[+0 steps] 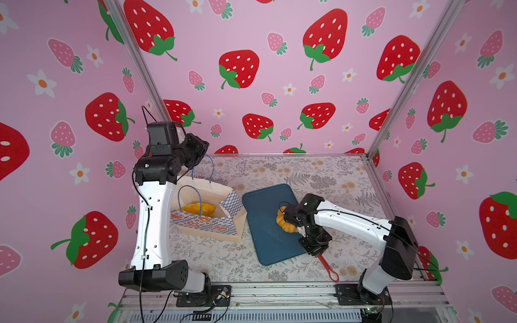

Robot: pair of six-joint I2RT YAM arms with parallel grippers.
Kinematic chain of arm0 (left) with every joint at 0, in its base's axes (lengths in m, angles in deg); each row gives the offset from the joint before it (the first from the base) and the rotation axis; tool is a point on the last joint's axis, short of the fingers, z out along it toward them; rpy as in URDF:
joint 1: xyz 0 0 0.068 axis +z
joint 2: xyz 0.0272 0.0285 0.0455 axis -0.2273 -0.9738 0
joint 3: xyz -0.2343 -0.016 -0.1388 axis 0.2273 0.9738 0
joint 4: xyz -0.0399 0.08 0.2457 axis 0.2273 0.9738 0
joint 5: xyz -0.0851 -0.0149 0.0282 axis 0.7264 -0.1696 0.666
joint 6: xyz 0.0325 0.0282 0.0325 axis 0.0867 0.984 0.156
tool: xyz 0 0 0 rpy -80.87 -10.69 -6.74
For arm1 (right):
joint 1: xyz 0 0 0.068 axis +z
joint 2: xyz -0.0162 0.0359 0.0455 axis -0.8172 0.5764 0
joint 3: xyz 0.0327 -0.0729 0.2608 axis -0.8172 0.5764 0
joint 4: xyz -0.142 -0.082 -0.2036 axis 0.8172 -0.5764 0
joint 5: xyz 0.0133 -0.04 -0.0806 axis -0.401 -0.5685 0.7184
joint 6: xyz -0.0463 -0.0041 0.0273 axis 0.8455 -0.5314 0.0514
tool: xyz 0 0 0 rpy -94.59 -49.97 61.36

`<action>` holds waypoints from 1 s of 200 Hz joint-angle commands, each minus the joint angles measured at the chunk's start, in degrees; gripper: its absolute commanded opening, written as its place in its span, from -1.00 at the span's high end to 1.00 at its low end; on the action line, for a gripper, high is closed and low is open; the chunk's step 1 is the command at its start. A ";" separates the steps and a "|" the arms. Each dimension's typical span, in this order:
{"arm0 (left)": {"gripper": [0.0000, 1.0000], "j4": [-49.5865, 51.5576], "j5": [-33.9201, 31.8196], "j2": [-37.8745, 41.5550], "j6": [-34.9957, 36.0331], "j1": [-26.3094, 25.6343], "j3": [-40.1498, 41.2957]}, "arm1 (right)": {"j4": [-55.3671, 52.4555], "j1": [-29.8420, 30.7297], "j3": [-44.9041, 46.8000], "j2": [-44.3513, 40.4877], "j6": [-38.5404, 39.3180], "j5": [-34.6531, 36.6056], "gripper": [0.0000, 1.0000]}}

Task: Pack bread into a paper bag
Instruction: Pick up the fake bread from the plate.

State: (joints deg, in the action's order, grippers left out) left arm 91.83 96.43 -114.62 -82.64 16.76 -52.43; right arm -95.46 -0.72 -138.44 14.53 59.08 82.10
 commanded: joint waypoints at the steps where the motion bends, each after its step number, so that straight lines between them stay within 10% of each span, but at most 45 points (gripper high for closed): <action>1: 0.51 -1.44 0.20 0.80 0.04 -0.26 0.25 | -2.20 0.06 -2.06 0.54 1.81 0.79 0.41; 200: 0.51 0.43 0.57 0.26 0.58 -0.27 -2.61 | -0.16 0.05 -10.92 11.03 3.92 7.81 0.09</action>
State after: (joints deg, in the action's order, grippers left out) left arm 91.72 96.54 -114.81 -82.79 16.71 -52.65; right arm -94.15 -0.72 -146.94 23.69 61.94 88.55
